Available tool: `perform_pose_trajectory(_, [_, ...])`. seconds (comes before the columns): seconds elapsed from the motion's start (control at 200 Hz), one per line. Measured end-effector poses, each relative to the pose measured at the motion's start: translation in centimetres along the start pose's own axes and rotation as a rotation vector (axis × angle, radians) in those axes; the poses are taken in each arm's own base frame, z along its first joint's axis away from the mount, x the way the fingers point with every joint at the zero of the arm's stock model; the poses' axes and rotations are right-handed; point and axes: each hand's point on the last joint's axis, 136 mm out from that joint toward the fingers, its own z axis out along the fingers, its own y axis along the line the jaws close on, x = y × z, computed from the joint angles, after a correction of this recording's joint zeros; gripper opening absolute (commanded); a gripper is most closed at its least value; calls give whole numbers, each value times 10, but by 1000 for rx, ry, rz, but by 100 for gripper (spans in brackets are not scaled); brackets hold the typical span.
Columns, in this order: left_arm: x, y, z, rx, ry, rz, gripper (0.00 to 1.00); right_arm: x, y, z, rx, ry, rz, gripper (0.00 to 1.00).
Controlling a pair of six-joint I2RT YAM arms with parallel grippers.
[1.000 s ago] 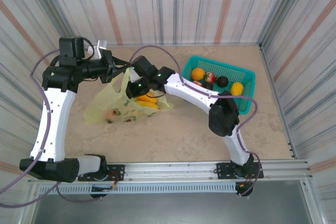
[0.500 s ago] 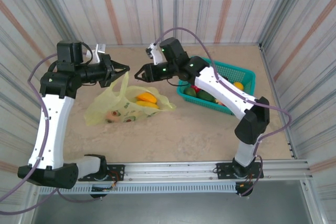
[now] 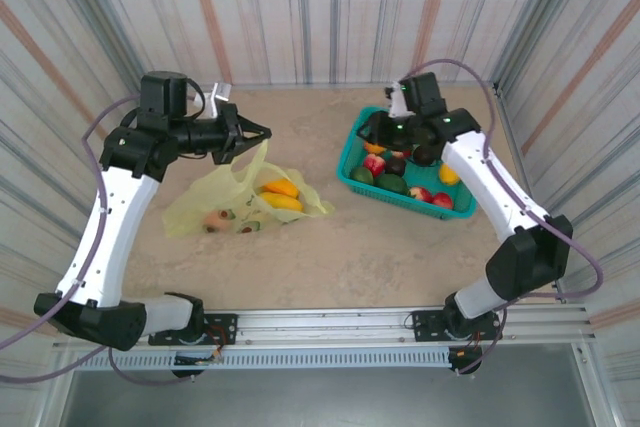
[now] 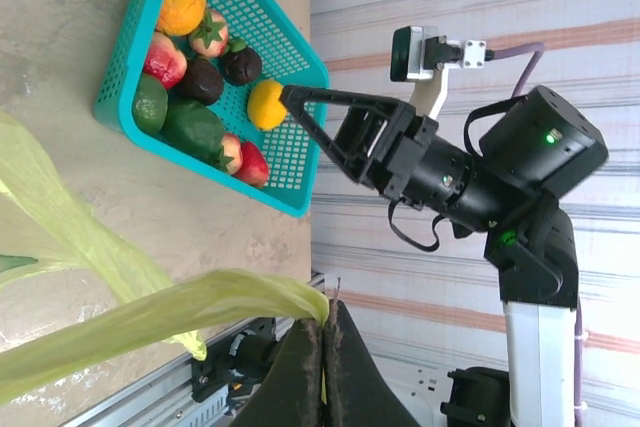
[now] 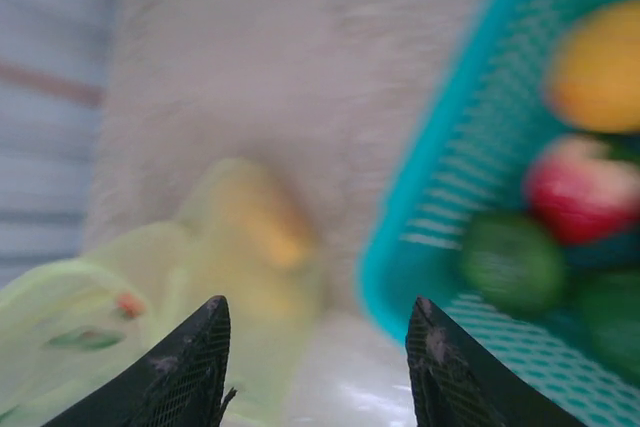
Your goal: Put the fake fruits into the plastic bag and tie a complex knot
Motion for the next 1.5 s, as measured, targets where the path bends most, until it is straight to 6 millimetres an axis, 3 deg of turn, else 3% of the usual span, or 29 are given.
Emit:
perform_pose_trajectory(0.075, [1, -1, 2, -2, -2, 8, 0, -6, -56, -6, 163, -20, 62, 54])
perform_pose_trajectory(0.195, [3, -1, 5, -12, -2, 20, 0, 3, -122, -12, 384, -11, 122, 58])
perform_pose_trajectory(0.316, [6, -2, 7, -16, 3, 27, 0, 5, -170, -17, 547, 11, 163, 61])
perform_pose_trajectory(0.451, [6, 2, 9, -24, 2, 30, 0, 3, -207, -12, 678, 60, 157, 66])
perform_pose_trajectory(0.696, [7, 4, 7, -31, -7, 38, 0, -2, -235, 15, 751, 151, 135, 72])
perform_pose_trajectory(1.032, [12, 6, 4, -33, -9, 37, 0, 13, -262, 35, 811, 248, 139, 78])
perform_pose_trajectory(1.352, [11, 9, 2, -39, -17, 32, 0, 24, -285, 58, 791, 297, 191, 74])
perform_pose_trajectory(1.503, [11, 10, 2, -40, -18, 32, 0, 24, -286, 62, 774, 297, 199, 70])
